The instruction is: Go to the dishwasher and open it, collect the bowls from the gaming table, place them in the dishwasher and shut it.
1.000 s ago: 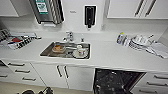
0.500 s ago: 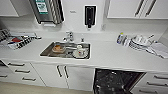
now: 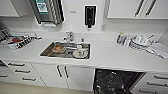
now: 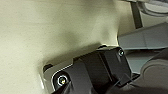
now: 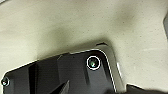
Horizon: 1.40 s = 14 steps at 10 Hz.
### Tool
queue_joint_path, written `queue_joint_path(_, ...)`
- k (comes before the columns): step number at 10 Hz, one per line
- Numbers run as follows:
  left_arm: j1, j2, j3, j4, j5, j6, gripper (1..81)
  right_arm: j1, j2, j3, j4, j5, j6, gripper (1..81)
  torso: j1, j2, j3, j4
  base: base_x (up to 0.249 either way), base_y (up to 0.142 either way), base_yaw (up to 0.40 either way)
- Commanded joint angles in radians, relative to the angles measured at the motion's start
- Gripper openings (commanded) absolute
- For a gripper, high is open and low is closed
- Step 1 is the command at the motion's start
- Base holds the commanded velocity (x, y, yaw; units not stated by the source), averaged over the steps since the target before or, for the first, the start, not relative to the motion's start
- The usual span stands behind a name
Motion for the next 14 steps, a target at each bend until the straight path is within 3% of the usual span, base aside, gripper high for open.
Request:
queue_joint_path(1,0.218,0.218,-0.301,0.120,-0.222,0.006,81.1,-0.049,0.058,-0.122,-0.179,0.006,-0.005,81.1,0.000,0.000,0.000,0.000,0.000,0.000,0.000)
queue_joint_path(3,0.292,0.304,-0.434,0.110,-0.290,0.004,81.1,-0.105,0.094,-0.150,-0.219,0.037,-0.003,81.1,0.000,0.000,0.000,0.000,0.000,0.000,0.000)
queue_joint_path(6,0.375,0.467,-0.665,0.084,-0.331,-0.008,81.1,-0.152,0.141,-0.181,-0.228,0.037,-0.005,81.1,0.000,-0.001,0.001,0.000,0.000,0.000,0.000)
queue_joint_path(7,0.395,0.534,-0.769,0.070,-0.379,-0.010,81.1,-0.166,0.164,-0.188,-0.233,0.034,-0.006,81.1,0.000,-0.001,0.001,0.000,0.000,0.000,0.000)
queue_joint_path(10,0.429,0.664,-0.942,0.054,-0.382,-0.010,81.1,-0.192,0.227,-0.237,-0.247,0.020,-0.005,81.1,0.000,-0.002,0.002,0.000,0.000,0.000,0.000)
queue_joint_path(14,0.435,0.769,-1.071,0.051,-0.368,-0.010,81.1,-0.211,0.282,-0.300,-0.253,0.010,-0.005,81.1,0.000,-0.002,0.003,0.000,0.000,0.000,0.000)
